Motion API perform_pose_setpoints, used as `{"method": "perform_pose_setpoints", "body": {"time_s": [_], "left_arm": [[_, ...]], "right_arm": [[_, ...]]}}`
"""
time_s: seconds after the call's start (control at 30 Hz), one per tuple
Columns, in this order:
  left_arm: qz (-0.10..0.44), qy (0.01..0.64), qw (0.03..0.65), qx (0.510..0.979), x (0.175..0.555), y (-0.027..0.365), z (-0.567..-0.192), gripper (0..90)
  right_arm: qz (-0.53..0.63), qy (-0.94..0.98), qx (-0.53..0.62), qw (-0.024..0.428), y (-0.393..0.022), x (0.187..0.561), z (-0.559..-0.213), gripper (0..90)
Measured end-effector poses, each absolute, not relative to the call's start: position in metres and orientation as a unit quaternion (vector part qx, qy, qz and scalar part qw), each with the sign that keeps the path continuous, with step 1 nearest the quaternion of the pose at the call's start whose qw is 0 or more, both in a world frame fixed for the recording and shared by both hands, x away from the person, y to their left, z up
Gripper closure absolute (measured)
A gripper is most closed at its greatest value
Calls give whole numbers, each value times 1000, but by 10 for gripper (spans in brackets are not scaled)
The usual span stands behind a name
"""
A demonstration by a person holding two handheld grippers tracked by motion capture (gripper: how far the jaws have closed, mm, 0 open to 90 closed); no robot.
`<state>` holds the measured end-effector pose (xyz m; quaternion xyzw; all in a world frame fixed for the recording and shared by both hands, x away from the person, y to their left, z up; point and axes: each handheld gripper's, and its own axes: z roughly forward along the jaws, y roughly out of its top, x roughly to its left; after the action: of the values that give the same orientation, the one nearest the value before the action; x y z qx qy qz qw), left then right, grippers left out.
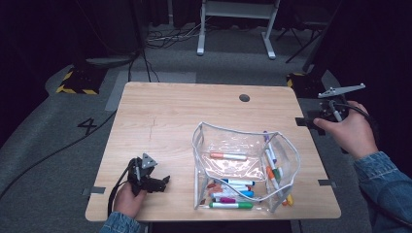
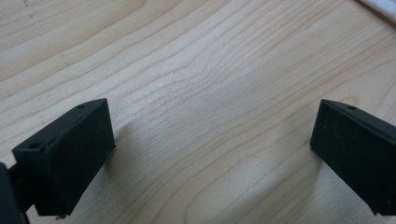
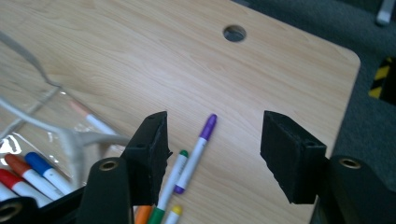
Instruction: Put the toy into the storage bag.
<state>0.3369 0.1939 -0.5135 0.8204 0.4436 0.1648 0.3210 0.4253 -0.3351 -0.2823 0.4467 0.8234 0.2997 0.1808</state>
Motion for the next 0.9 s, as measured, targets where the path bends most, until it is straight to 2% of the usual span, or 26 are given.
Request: {"method": "perform_pose_setpoints", "body": {"time_s": [0.33, 0.9], "left_arm": [[165, 444, 321, 820, 337, 194, -514, 0], [165, 444, 321, 820, 337, 194, -514, 0]], "right_arm": [[250, 816, 503, 133, -360, 422, -333, 451], [193, 829, 524, 30, -348, 393, -412, 495]]}}
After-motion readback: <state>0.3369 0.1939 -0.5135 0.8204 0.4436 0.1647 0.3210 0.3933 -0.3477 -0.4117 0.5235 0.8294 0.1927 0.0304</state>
